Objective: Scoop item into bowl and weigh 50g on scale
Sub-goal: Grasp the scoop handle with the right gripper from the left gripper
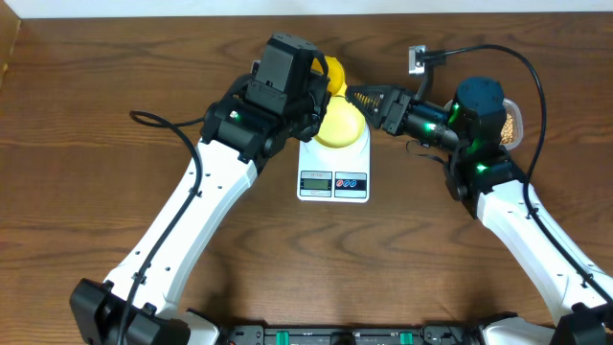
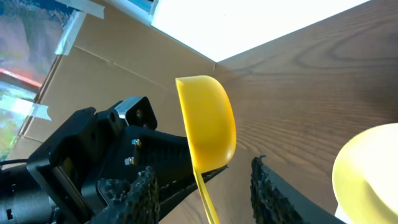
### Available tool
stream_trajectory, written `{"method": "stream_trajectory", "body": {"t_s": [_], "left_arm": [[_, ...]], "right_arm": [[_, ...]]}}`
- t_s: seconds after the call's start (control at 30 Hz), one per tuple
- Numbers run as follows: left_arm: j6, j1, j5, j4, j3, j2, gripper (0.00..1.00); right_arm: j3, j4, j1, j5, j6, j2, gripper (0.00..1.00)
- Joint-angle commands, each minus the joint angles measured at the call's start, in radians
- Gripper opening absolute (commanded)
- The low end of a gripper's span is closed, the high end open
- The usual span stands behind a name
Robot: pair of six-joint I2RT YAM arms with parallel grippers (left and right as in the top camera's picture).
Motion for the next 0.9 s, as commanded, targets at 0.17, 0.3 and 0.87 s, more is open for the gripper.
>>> {"method": "stream_trajectory", "body": {"t_s": [0.17,0.3,0.87], "left_arm": [[-0.016,0.002,0.035,-0.003,0.004,-0.009,0.08],[-0.016,0.002,0.04,-0.002,0.004,-0.009,0.08],[-0.03,0.003,0.032,-0.001,0.004,-0.009,0.08]], "right_arm": [[0.019,0.002,0.002,-0.008,0.005,-0.002,0.39],[0.019,-0.001,0.002,-0.009,0.005,-0.002,0.38],[0.019,-0.039,0.002,-0.014,-0.002,-0.002,0.13]]}}
